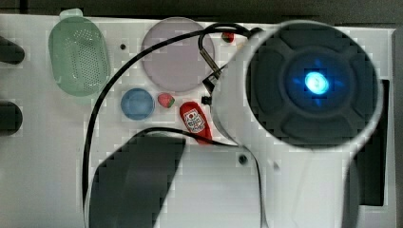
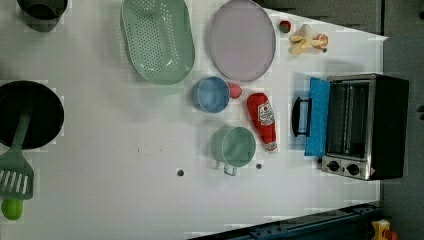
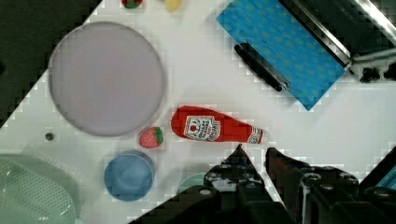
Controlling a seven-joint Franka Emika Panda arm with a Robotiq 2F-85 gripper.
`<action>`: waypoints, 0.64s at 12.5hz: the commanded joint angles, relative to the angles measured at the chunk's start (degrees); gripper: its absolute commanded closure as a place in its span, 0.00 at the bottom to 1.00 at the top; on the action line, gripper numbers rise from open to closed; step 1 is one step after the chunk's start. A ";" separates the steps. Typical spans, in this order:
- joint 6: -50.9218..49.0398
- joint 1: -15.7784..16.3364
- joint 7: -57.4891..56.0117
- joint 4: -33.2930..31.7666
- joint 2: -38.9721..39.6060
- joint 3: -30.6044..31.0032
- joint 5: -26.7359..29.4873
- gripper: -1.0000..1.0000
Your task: Flap open oven.
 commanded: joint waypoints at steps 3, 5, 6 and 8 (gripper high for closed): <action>1.24 0.21 5.93 -0.83 1.45 1.05 -0.04 0.83; 1.24 0.19 5.93 -0.84 1.69 1.04 -0.04 0.83; 1.24 0.20 5.93 -0.85 1.77 1.05 -0.04 0.83; 1.24 0.20 5.93 -0.85 1.81 1.04 -0.04 0.83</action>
